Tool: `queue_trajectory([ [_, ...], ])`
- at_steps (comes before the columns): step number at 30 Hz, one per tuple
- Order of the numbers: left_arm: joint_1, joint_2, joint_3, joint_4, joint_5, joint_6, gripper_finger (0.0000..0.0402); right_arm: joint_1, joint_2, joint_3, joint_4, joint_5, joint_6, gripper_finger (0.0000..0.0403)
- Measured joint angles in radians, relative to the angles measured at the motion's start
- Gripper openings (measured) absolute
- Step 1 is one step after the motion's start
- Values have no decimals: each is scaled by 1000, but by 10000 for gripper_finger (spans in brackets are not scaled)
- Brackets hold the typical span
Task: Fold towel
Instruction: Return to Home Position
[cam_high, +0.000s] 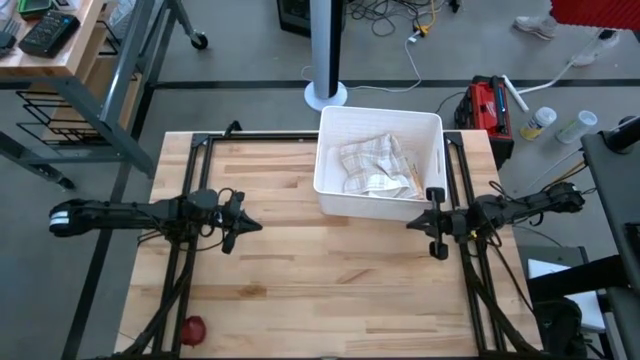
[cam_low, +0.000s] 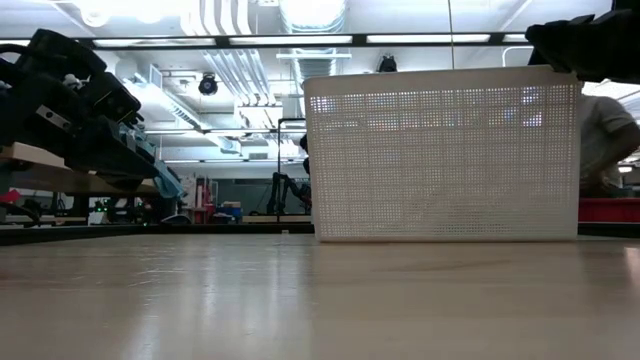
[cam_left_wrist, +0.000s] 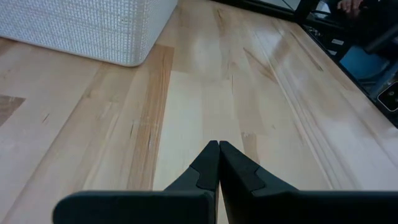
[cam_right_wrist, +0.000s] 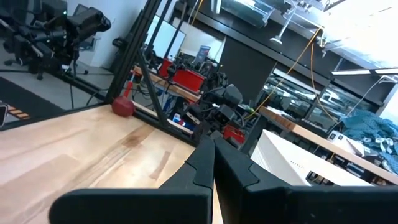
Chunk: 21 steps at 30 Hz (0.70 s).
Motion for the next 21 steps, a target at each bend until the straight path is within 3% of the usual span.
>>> queue_trajectory([
  [21, 0, 0, 0, 0, 0, 0, 0, 0, 0, 0, -1, 0, -5, 0],
])
